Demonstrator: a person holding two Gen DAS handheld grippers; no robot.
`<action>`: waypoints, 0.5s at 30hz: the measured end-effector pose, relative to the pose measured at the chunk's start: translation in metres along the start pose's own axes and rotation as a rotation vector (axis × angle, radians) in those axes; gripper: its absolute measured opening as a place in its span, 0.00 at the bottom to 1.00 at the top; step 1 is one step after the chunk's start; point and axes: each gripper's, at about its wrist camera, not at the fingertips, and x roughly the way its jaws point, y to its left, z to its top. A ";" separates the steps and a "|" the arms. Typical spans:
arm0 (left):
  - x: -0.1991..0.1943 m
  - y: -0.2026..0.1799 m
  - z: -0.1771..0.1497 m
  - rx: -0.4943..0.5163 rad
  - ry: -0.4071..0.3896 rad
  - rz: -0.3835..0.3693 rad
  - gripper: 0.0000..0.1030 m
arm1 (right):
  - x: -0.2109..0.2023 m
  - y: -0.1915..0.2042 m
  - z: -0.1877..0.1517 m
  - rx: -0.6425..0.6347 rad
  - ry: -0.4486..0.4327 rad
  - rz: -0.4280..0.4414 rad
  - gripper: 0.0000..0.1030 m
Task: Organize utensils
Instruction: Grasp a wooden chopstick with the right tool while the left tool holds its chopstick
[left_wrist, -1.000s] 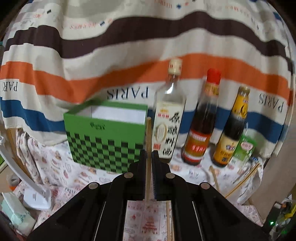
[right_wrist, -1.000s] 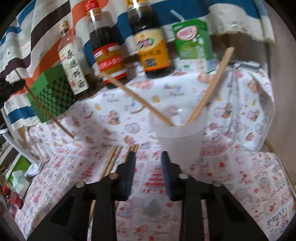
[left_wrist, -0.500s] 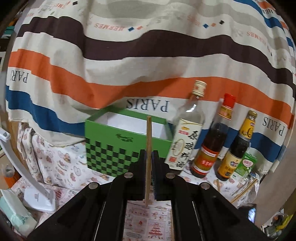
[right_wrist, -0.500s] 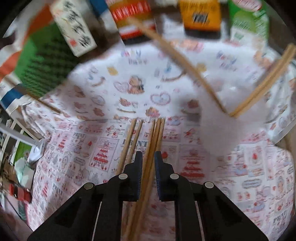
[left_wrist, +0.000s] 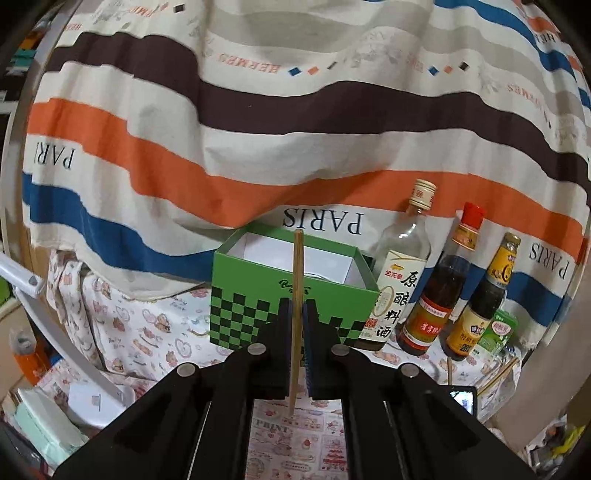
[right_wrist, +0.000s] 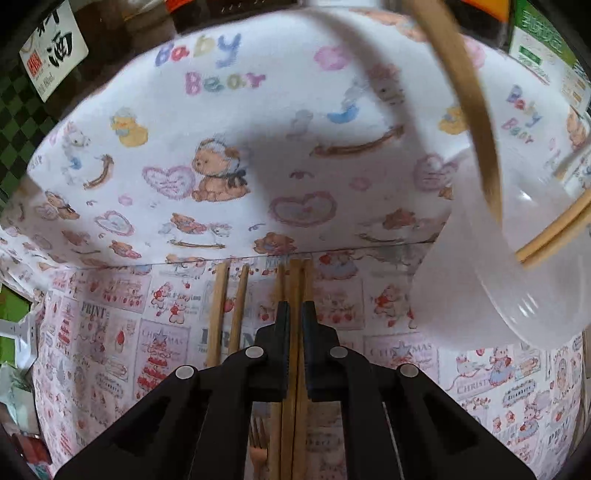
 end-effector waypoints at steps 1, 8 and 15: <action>0.001 0.002 0.000 -0.005 0.004 -0.004 0.04 | 0.003 0.000 0.000 0.006 0.013 0.003 0.07; 0.005 0.005 -0.001 0.006 0.019 0.043 0.04 | 0.008 0.000 -0.004 0.024 0.025 0.011 0.07; -0.003 0.007 0.002 -0.004 0.012 0.033 0.04 | 0.005 0.002 -0.019 -0.009 0.103 0.075 0.07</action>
